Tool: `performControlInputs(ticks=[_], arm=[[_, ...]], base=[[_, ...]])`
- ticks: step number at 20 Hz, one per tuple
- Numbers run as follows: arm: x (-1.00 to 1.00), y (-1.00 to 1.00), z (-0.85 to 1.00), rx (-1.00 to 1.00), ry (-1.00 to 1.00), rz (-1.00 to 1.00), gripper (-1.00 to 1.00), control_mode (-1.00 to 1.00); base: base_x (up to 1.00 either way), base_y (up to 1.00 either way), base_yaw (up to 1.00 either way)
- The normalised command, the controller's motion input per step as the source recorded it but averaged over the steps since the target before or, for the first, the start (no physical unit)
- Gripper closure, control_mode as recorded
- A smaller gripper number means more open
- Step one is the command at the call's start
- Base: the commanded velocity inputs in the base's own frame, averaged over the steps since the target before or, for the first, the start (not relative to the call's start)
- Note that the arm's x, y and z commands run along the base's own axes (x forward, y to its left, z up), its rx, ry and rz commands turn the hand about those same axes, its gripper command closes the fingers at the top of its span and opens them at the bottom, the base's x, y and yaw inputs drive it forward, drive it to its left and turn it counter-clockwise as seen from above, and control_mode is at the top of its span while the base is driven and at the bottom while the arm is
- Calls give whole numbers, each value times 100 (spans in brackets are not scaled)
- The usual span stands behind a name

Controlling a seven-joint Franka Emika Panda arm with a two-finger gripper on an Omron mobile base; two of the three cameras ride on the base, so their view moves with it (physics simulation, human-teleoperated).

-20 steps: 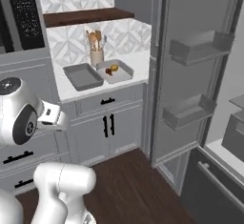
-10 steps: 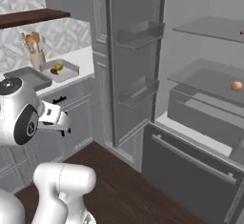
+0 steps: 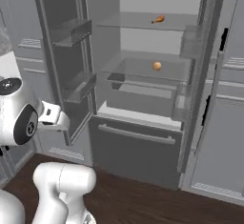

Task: Place one squash and one chicken drumstick in each tupperware on the nearby counter, to pack two identical lunches.

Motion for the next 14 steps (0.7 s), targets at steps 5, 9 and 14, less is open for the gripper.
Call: performControlInputs(ticks=[5, 9, 14], arm=[[0, 0, 0, 0, 0, 0, -100, 100], [0, 0, 0, 0, 0, 0, -100, 100], [0, 0, 0, 0, 0, 0, -100, 100]], base=[[37, 1, -51], [82, 25, -29], [95, 1, -13]])
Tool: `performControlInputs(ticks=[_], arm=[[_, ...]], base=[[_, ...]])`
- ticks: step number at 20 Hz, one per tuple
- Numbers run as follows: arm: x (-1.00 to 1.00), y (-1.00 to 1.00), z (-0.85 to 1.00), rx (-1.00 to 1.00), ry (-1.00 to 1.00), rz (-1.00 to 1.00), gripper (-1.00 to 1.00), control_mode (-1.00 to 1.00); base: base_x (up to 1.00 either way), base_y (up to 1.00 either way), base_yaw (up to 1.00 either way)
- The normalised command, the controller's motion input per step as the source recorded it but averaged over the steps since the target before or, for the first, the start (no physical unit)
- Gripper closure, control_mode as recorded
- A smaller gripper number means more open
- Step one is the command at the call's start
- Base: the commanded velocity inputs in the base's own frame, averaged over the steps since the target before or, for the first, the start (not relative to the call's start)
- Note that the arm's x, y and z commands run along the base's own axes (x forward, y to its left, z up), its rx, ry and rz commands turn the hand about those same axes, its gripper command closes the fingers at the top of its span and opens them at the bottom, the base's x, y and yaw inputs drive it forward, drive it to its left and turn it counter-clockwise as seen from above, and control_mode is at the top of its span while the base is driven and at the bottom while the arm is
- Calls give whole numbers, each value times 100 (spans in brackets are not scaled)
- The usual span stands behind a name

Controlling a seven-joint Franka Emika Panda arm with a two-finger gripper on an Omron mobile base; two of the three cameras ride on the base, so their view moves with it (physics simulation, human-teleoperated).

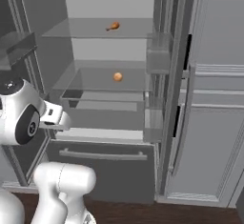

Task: Place one squash and one chicken drumstick in each tupperware on the nearby counter, to pack two identical lunches.

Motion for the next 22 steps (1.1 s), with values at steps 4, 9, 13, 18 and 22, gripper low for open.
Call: performControlInputs(ticks=[4, 9, 13, 18, 22], arm=[[0, 0, 0, 0, 0, 0, -100, 100], [0, 0, 0, 0, 0, 0, -100, 100], [31, -13, 0, 0, -1, 0, -100, -100], [83, -30, -7, 0, -5, -1, -100, -100], [100, -30, -13, 0, -4, -1, -100, -100]], base=[[91, -3, -7], [73, -24, -1], [29, -9, 0], [0, 0, 0], [0, 0, 0]])
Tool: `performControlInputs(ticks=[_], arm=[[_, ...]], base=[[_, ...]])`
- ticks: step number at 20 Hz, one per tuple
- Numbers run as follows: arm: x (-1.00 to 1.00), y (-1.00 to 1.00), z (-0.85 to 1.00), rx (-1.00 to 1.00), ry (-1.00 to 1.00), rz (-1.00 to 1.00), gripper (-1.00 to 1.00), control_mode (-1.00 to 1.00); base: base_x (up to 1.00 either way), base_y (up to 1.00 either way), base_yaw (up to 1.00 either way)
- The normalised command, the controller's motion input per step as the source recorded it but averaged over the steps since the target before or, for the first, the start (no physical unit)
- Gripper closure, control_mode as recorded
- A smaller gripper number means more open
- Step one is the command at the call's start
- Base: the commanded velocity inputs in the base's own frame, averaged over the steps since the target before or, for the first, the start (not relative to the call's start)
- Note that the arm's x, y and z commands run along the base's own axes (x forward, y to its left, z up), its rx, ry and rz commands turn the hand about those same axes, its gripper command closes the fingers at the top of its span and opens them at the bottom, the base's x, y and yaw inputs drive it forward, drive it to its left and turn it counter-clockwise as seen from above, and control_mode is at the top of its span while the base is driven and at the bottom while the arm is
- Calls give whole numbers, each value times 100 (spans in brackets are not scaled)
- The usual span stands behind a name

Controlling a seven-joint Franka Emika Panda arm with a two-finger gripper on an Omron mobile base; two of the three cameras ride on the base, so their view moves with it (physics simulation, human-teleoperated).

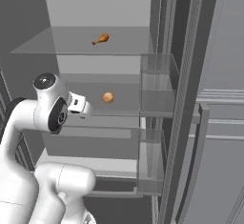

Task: Place one squash and one chicken drumstick in each tupperware on the nearby counter, to pack two identical lunches.

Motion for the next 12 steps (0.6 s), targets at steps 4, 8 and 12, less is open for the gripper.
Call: performControlInputs(ticks=[4, 8, 12], arm=[[98, -45, -30, -1, 0, -1, -100, -100], [92, -29, -31, -4, 0, 0, -100, -100], [91, -8, -17, 0, 0, 0, -100, -100]], base=[[0, 0, 0], [0, 0, 0], [0, 0, 0]])
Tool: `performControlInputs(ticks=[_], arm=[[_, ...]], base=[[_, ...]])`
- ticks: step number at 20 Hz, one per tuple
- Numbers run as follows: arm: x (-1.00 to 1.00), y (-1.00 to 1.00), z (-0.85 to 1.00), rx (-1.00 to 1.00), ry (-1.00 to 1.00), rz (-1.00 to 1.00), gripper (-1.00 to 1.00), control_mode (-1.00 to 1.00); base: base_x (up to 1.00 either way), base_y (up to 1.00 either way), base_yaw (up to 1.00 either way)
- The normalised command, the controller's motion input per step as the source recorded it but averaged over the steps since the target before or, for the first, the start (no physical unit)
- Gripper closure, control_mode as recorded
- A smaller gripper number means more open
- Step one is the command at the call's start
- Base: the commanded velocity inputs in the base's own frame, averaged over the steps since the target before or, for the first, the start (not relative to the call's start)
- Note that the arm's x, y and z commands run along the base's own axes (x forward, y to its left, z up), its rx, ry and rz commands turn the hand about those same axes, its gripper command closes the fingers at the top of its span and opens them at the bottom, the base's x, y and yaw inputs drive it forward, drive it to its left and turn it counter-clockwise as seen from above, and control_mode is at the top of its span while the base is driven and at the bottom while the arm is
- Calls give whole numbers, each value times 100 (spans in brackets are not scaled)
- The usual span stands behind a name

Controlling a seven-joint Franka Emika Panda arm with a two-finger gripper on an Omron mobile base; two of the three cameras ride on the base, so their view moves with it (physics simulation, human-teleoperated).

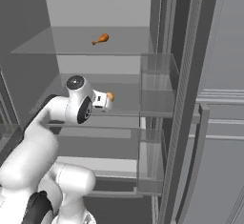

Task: Place one squash and one chicken drumstick in each tupperware on the nearby counter, to pack two identical lunches.

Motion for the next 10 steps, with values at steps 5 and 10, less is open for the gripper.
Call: performControlInputs(ticks=[5, 10], arm=[[89, 0, -6, 0, 0, 0, -100, -100], [78, 0, -7, 0, 0, 0, -100, -100]], base=[[0, 0, 0], [0, 0, 0]])
